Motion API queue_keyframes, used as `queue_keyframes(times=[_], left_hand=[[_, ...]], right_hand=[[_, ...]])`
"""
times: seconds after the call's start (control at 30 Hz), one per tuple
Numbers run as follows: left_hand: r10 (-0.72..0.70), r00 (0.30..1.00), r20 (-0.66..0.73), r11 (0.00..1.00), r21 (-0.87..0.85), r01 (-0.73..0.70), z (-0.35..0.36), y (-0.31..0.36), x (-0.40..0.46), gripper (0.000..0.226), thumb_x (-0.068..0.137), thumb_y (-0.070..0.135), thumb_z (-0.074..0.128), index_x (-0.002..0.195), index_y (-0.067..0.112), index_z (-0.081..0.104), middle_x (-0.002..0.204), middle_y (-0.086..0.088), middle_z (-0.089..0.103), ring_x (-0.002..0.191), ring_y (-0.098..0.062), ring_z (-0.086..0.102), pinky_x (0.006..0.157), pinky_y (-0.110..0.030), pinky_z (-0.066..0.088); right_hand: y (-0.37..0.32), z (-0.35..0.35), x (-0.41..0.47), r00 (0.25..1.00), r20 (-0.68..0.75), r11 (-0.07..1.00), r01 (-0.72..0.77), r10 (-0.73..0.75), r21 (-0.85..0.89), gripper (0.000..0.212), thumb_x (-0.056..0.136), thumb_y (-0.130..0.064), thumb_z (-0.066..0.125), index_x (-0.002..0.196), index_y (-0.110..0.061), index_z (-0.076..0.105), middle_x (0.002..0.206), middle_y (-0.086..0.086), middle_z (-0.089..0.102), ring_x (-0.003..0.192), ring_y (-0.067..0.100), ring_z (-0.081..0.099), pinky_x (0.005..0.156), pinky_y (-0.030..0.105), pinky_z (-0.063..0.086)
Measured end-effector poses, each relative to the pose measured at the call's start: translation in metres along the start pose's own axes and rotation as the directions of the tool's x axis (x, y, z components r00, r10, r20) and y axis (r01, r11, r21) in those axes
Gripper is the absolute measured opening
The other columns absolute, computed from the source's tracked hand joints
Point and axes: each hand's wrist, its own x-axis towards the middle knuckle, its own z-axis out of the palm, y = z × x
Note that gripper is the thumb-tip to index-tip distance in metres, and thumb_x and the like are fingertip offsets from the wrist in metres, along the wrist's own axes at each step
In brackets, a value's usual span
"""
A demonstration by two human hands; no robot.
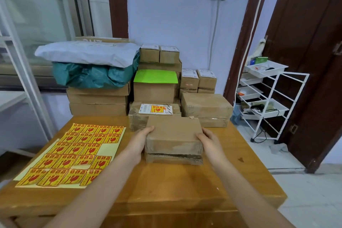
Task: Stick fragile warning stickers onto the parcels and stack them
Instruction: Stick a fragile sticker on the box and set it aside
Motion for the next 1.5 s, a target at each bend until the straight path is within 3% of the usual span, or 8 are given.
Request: queue_keyframes(times=[0.13,0.3,0.5,0.93,1.07,1.2,1.33,1.5], left_hand=[[0.003,1.000,-0.012,0.999,-0.035,-0.003,0.003,0.002,0.007,0.034,0.092,0.034,0.058,0.118,0.013,0.056,0.095,-0.001,0.064,0.081,-0.014,0.056,0.059,-0.028,0.036],[0.025,0.998,-0.049,0.998,-0.058,-0.028,0.007,-0.002,0.013,0.036,0.091,0.033,0.059,0.119,0.012,0.054,0.092,-0.001,0.063,0.078,-0.014,0.057,0.057,-0.027,0.037],[0.069,0.995,-0.078,0.996,-0.048,-0.073,0.009,-0.005,0.022,0.033,0.090,0.032,0.060,0.115,0.012,0.052,0.099,-0.004,0.063,0.085,-0.018,0.059,0.066,-0.030,0.042],[0.117,0.987,-0.107,0.990,0.086,-0.108,0.006,-0.009,0.035,0.025,0.089,0.041,0.059,0.099,0.019,0.055,0.096,-0.003,0.065,0.097,-0.026,0.061,0.093,-0.041,0.047],[0.123,0.989,-0.085,0.984,0.137,-0.111,0.004,-0.004,0.035,0.031,0.090,0.039,0.058,0.108,0.014,0.055,0.101,-0.004,0.065,0.098,-0.025,0.061,0.090,-0.039,0.048],[0.137,0.989,-0.064,0.970,0.211,-0.120,-0.005,0.002,0.035,0.035,0.091,0.037,0.057,0.115,0.013,0.052,0.110,-0.007,0.063,0.101,-0.026,0.060,0.091,-0.040,0.049],[0.299,0.951,-0.071,0.896,0.363,-0.255,-0.022,0.012,0.030,0.032,0.092,0.029,0.055,0.119,0.012,0.051,0.113,-0.002,0.060,0.102,-0.022,0.056,0.089,-0.037,0.047],[0.519,0.848,-0.106,0.648,0.695,-0.310,-0.071,0.023,0.026,0.038,0.095,0.025,0.051,0.129,0.007,0.049,0.118,-0.007,0.058,0.102,-0.026,0.055,0.084,-0.035,0.047]], right_hand=[[-0.001,0.001,0.007,1.000,0.008,1.000,0.003,-0.002,-0.019,0.039,0.098,-0.017,0.048,0.137,-0.012,0.047,0.119,-0.001,0.059,0.101,0.012,0.057,0.071,0.016,0.045],[-0.003,-0.002,0.015,1.000,0.002,0.998,0.025,-0.025,-0.063,0.029,0.098,-0.015,0.048,0.126,-0.012,0.057,0.113,0.001,0.065,0.092,0.010,0.061,0.073,0.016,0.048],[-0.003,-0.003,0.019,0.999,-0.007,0.991,0.044,-0.045,-0.130,0.030,0.099,-0.017,0.048,0.124,-0.006,0.060,0.105,0.001,0.066,0.104,0.020,0.062,0.092,0.031,0.048],[-0.009,-0.002,0.030,0.999,-0.039,0.977,0.011,-0.020,-0.211,0.021,0.097,-0.017,0.050,0.112,-0.011,0.064,0.092,-0.002,0.065,0.081,0.012,0.059,0.075,0.026,0.047],[-0.016,0.000,0.036,0.997,-0.014,0.892,0.064,-0.078,-0.448,0.025,0.093,-0.016,0.054,0.116,-0.007,0.060,0.104,0.001,0.061,0.096,0.020,0.058,0.074,0.031,0.047],[-0.030,0.016,0.037,0.963,0.006,0.651,0.186,-0.269,-0.736,0.044,0.088,-0.016,0.056,0.131,-0.007,0.051,0.131,0.009,0.050,0.118,0.027,0.049,0.097,0.039,0.042],[-0.056,0.053,0.024,0.892,0.164,0.528,0.388,-0.421,-0.755,0.040,0.090,-0.013,0.050,0.129,-0.007,0.053,0.129,0.009,0.052,0.122,0.027,0.046,0.100,0.037,0.038],[-0.068,0.120,-0.002,0.812,0.379,0.605,0.583,-0.443,-0.542,0.029,0.093,-0.013,0.049,0.119,-0.007,0.059,0.119,0.008,0.054,0.111,0.023,0.051,0.093,0.037,0.043]])
